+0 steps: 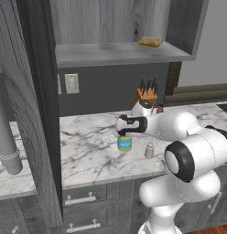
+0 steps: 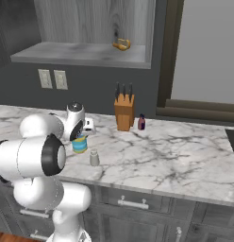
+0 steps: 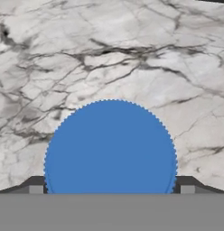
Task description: Pick the shaker and mayonnaise from the counter and place them in the cabinet.
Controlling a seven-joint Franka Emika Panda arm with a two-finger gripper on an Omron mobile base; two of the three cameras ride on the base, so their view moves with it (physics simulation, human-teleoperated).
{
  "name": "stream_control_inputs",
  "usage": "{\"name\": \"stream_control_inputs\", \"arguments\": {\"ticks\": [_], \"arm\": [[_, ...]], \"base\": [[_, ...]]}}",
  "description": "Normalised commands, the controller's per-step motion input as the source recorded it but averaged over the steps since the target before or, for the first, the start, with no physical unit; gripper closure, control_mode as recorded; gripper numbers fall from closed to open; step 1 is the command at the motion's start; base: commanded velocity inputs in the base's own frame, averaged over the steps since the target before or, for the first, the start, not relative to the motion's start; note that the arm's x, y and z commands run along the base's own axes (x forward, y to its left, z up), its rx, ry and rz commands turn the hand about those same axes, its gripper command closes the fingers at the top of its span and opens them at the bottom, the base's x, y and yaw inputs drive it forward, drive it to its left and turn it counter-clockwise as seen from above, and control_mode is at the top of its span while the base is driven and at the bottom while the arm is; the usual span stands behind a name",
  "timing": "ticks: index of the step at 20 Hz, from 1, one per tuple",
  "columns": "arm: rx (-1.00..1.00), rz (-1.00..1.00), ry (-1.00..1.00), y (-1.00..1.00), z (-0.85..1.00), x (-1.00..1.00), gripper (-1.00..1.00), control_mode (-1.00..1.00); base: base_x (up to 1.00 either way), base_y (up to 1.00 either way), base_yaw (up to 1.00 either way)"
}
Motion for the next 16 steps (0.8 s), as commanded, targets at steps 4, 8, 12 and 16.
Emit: {"name": "stream_control_inputs", "arguments": {"ticks": [4, 8, 12, 16], "arm": [[0.0, 0.01, -0.12, 0.16, 0.43, -0.14, 1.0, -1.0], [0.0, 0.0, -0.2, 0.23, 0.72, -0.34, 1.0, -1.0], [0.0, 0.0, -0.15, 0.22, 0.62, -0.27, 1.0, -1.0], [0.02, 0.0, -0.07, 0.12, 0.63, -0.14, 1.0, -1.0]], "base": [[0.0, 0.0, 0.0], [0.0, 0.0, 0.0], [0.0, 0.0, 0.0], [0.0, 0.0, 0.0]]}}
